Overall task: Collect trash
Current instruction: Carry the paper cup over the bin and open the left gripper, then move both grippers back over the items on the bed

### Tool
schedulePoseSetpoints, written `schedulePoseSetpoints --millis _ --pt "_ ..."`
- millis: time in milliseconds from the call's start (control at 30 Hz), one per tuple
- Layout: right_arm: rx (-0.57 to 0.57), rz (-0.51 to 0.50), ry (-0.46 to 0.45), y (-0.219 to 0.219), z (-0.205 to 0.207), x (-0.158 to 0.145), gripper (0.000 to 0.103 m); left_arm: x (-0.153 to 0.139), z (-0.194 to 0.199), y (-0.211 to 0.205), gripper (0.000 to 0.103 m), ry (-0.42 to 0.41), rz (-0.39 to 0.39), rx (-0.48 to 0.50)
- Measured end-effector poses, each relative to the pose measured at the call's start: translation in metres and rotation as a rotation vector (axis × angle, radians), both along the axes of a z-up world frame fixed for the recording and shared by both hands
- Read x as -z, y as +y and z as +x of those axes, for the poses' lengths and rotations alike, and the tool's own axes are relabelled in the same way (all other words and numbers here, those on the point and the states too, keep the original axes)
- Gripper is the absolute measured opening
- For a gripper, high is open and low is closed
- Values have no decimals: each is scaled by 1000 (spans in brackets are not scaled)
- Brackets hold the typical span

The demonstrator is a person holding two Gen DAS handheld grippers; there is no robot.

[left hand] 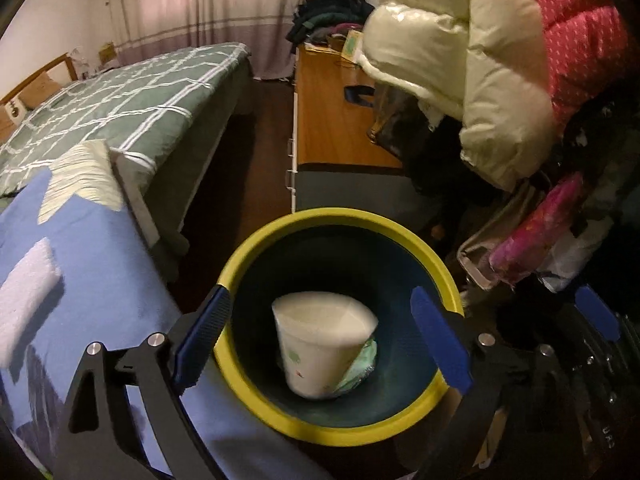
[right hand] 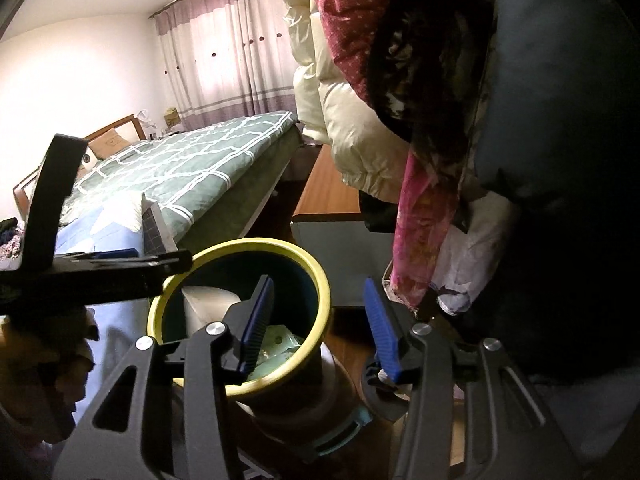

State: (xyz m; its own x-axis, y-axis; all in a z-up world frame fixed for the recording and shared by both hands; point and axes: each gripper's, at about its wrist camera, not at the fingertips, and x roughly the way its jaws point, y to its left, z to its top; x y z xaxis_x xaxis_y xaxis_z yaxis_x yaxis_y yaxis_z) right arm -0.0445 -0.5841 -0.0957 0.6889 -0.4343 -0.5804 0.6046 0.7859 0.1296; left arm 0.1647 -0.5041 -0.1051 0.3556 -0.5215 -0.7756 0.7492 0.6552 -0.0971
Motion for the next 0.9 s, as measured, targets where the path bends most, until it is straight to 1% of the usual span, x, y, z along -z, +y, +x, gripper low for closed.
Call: schedulePoseSetpoints --millis 100,167,200,267,333,433,567,700,900 --pt "-11 0 0 3 3 -1 46 -21 -5 26 90 -15 -53 -34" --pt "-25 1 0 6 8 -1 46 -40 -14 50 91 -64 -91 -64" --pt "-36 0 0 9 10 -2 47 -52 -21 69 94 -96 -112 -89" --pt "-63 -1 0 18 16 -2 47 -68 -30 100 95 -131 -145 -136" --pt "-90 1 0 26 22 -3 47 -80 -37 132 97 -154 -175 -176" --pt "-128 -6 3 41 31 -4 47 -95 -48 183 98 -188 -199 -253" --pt "-173 -21 1 63 38 -9 47 -104 -61 253 98 -227 -215 -379" --pt "-228 -35 -2 86 47 -15 47 -107 -72 311 98 -264 -218 -498" --pt "-353 -51 -3 134 66 -21 49 -106 -91 394 98 -288 -226 -657"
